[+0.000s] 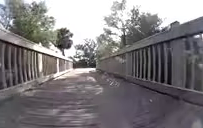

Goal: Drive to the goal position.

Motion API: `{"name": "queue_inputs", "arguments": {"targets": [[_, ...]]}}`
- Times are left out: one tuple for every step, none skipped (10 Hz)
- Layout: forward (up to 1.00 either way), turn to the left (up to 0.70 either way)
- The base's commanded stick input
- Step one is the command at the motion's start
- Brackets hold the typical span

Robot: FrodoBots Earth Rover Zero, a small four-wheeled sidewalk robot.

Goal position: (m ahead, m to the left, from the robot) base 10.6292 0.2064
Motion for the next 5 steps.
{"name": "queue_inputs", "arguments": {"targets": [[0.85,0.21],[0.85,0.01],[0.85,0.00],[0.85,0.00],[0.85,0.00]]}}
